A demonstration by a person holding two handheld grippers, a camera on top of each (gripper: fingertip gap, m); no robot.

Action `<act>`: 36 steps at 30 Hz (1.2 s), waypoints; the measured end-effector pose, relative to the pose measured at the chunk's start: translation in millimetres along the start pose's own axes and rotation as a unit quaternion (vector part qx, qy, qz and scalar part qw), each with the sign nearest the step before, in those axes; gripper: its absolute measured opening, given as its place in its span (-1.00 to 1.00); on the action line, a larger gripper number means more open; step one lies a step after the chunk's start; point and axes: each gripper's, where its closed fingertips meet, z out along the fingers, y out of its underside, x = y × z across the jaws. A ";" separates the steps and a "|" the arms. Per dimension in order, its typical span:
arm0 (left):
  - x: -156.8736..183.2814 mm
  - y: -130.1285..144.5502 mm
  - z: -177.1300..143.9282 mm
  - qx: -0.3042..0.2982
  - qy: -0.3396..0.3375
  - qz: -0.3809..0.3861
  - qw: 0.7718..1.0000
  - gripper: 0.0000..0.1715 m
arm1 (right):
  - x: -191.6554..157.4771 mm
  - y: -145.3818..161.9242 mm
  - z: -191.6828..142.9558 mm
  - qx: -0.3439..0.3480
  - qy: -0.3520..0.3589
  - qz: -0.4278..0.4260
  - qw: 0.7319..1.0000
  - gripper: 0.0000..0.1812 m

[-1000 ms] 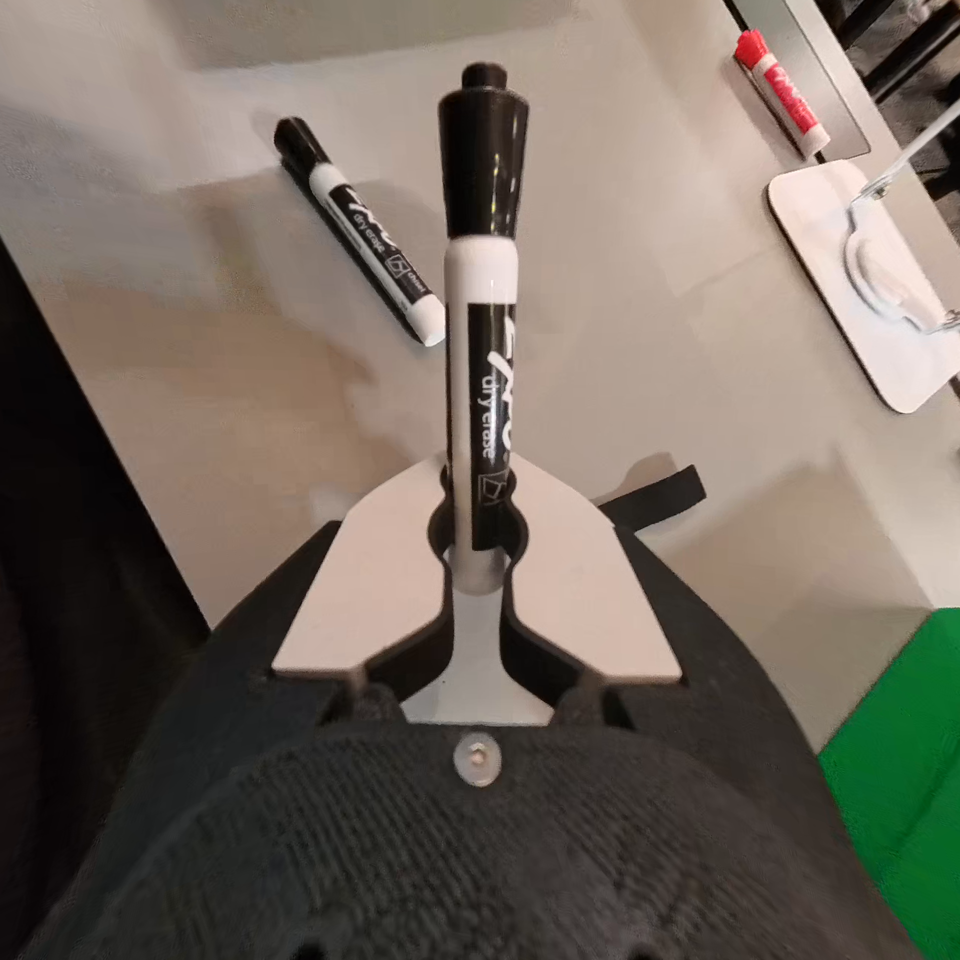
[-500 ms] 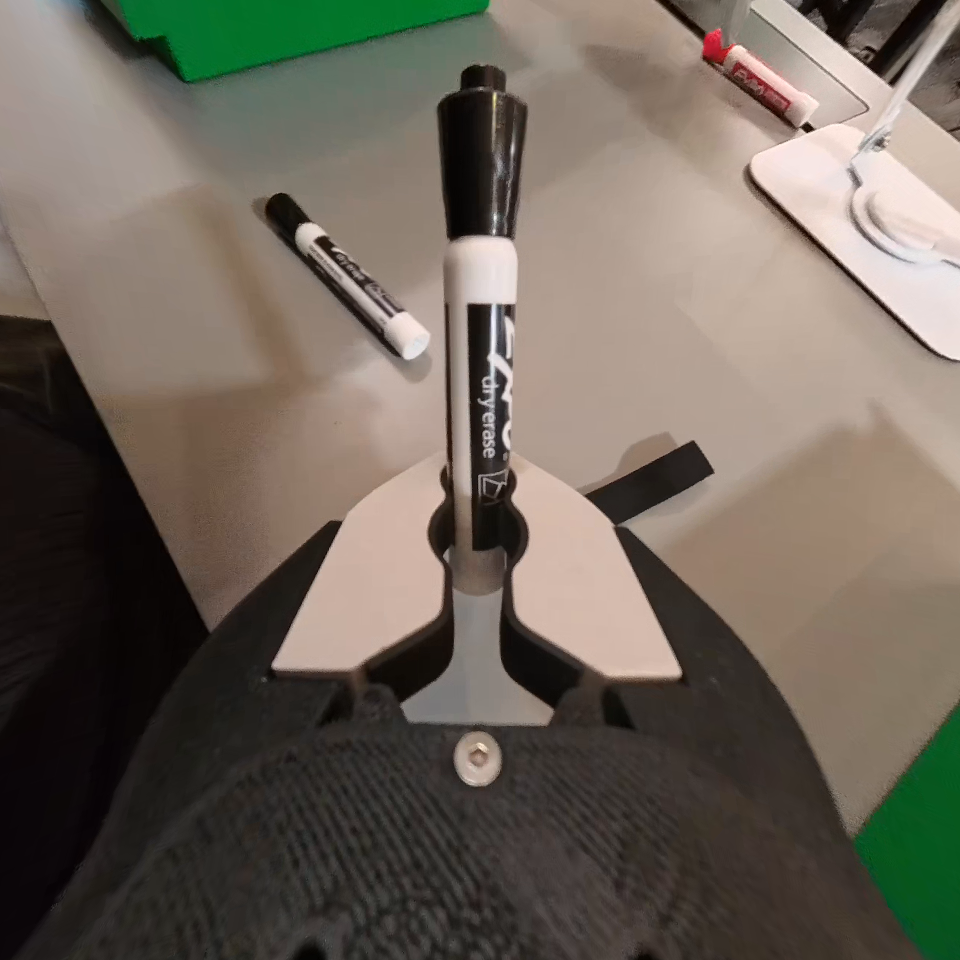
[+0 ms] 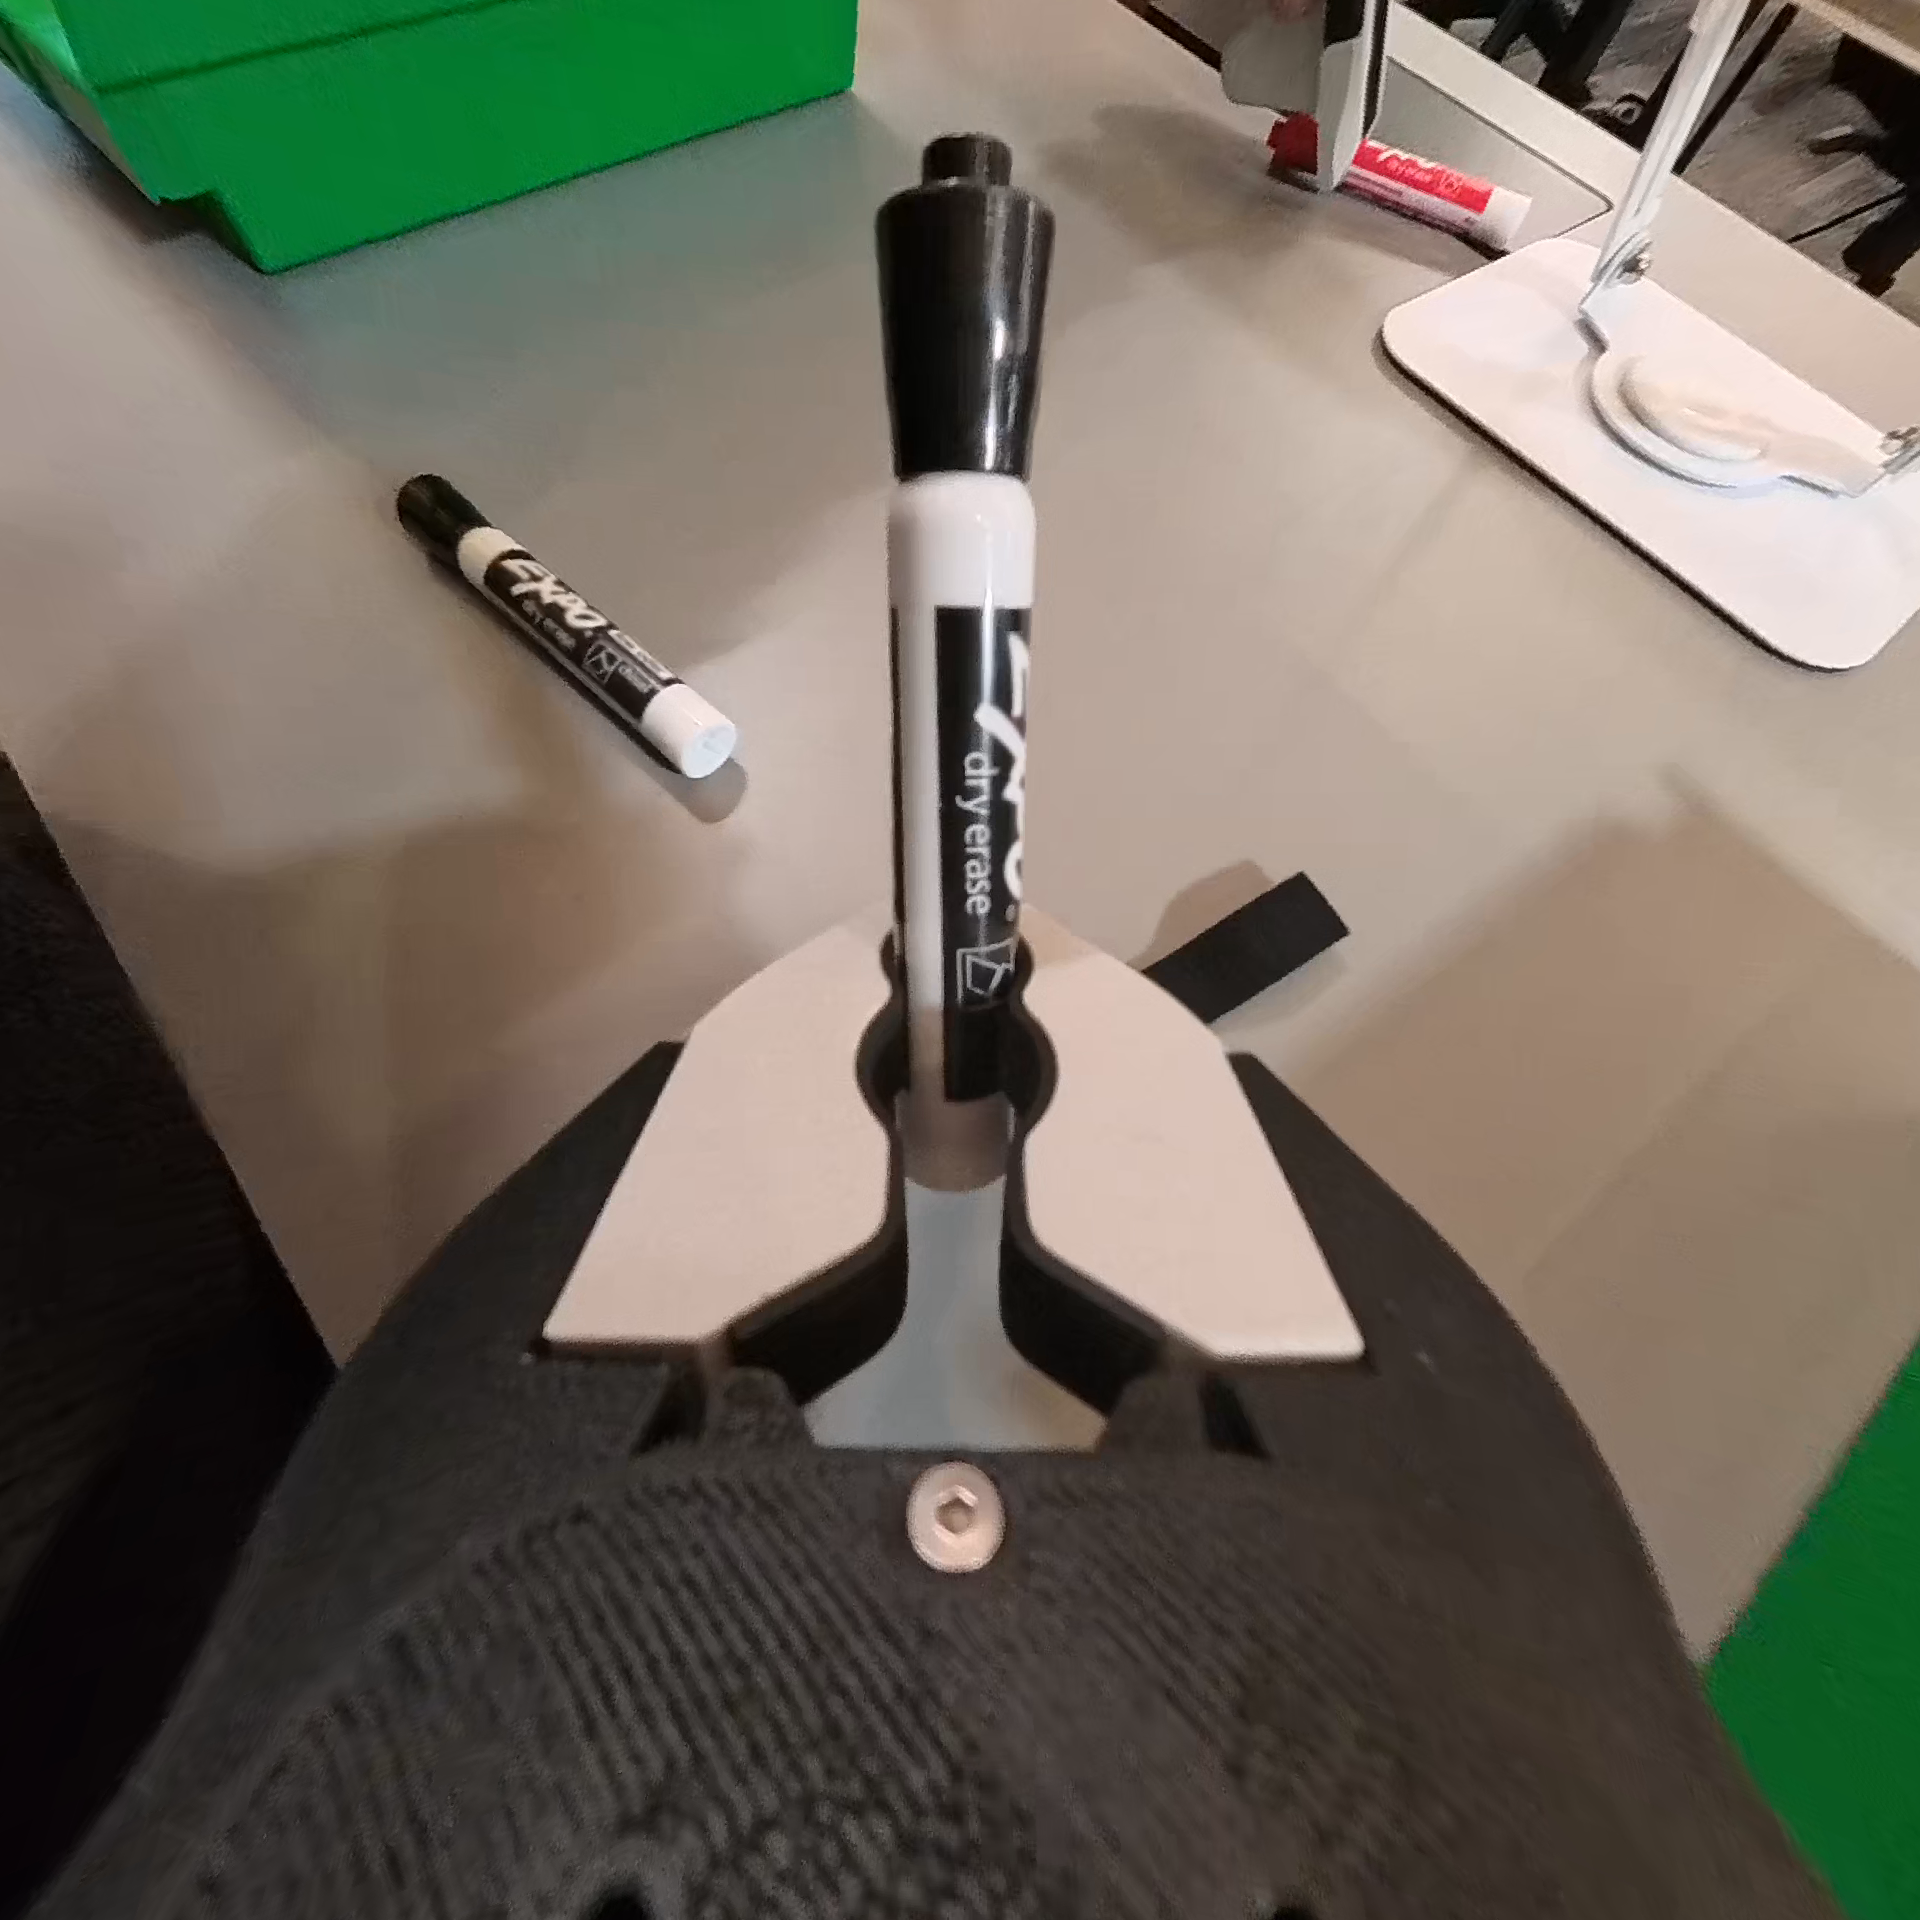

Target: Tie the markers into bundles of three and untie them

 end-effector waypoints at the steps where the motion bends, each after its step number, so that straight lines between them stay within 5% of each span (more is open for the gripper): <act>1: 2.2 0.7 -0.3 0.001 0.005 -0.003 1.000 -0.76 | 0.0 -0.5 -0.7 0.001 0.000 0.001 1.000 -0.84; 8: 13.2 12.2 -32.9 0.027 0.010 -0.056 0.998 -0.77 | -4.9 1.0 -2.2 -0.005 -0.003 -0.009 1.000 -0.84; 16: 60.6 48.5 -132.3 0.106 -0.072 -0.154 0.980 -0.77 | -16.8 0.7 -9.7 -0.008 -0.022 -0.020 1.000 -0.84; 19: 120.9 55.2 -179.2 0.179 -0.089 -0.154 0.968 -0.78 | -20.8 6.9 -13.8 -0.025 -0.033 -0.040 0.998 -0.84; 23: 244.3 66.4 -209.0 0.238 -0.038 -0.122 0.963 -0.78 | -22.7 30.9 -20.7 -0.106 -0.075 -0.092 0.987 -0.84; 30: 425.3 95.3 -160.5 0.228 0.078 -0.044 0.969 -0.77 | -33.1 57.2 -47.6 -0.256 -0.240 -0.108 0.930 -0.84; 36: 521.1 92.0 -107.7 0.212 0.177 0.031 0.961 -0.77 | -60.5 51.3 -66.9 -0.339 -0.272 -0.198 0.878 -0.84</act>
